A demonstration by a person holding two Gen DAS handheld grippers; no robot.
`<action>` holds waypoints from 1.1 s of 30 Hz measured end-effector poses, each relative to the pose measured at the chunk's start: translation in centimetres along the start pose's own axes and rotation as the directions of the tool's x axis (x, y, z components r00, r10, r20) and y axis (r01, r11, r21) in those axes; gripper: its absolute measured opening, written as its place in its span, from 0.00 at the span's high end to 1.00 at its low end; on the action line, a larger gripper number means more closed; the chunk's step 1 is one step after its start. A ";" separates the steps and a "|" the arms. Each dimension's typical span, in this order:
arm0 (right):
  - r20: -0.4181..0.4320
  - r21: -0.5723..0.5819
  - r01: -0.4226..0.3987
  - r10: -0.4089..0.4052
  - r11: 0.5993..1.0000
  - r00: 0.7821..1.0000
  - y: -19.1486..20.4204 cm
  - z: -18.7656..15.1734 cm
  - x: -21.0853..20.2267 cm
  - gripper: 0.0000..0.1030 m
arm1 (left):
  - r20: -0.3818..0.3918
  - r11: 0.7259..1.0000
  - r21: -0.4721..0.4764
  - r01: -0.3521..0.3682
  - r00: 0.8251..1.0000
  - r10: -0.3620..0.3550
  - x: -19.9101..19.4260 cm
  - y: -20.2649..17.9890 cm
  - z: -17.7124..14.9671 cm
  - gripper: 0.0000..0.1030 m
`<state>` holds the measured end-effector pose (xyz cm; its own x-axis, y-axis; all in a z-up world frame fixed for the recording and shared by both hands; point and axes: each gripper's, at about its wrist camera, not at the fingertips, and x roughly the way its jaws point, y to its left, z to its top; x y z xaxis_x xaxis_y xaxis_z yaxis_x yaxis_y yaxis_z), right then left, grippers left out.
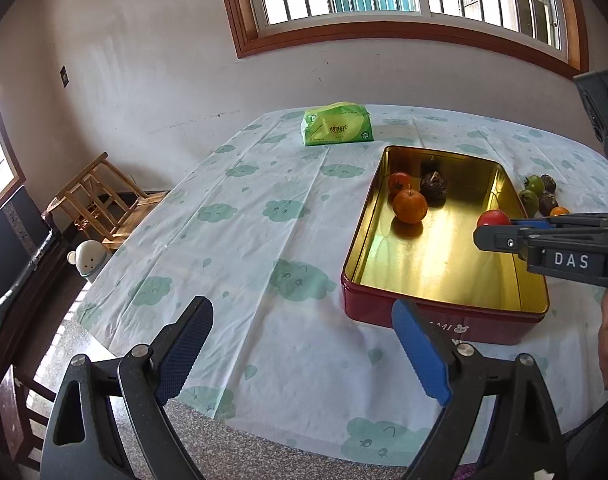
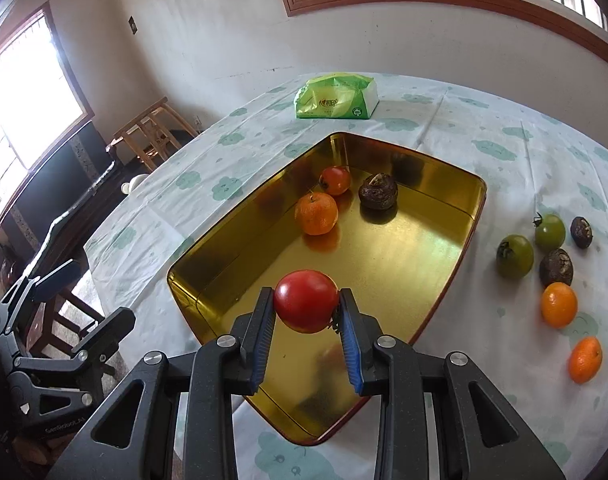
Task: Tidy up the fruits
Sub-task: 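Carry the red tomato over the gold tray with the right gripper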
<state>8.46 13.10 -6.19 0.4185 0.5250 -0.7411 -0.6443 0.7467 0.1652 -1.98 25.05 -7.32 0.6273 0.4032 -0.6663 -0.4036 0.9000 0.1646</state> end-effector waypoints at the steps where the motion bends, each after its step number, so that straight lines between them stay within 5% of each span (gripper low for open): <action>1: -0.011 0.008 -0.001 0.001 1.000 1.000 0.0 0.1 0.6 0.69 | 0.000 1.000 -0.002 -0.002 1.000 0.002 0.0 0.2 -0.1 0.13; 15: -0.088 0.042 0.000 0.003 0.999 0.996 1.6 2.3 5.4 0.68 | -0.005 1.000 0.009 0.000 1.000 0.000 0.0 0.5 -0.1 0.12; 33: -0.089 0.063 -0.005 0.011 0.998 0.996 3.1 3.6 6.9 0.68 | -0.018 1.000 -0.005 0.001 1.000 -0.001 0.4 0.8 -0.4 0.11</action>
<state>11.60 20.52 -8.46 0.3529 0.4944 -0.7944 -0.6046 0.7684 0.2097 -2.37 25.85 -7.75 0.6154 0.3993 -0.6796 -0.4062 0.8996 0.1607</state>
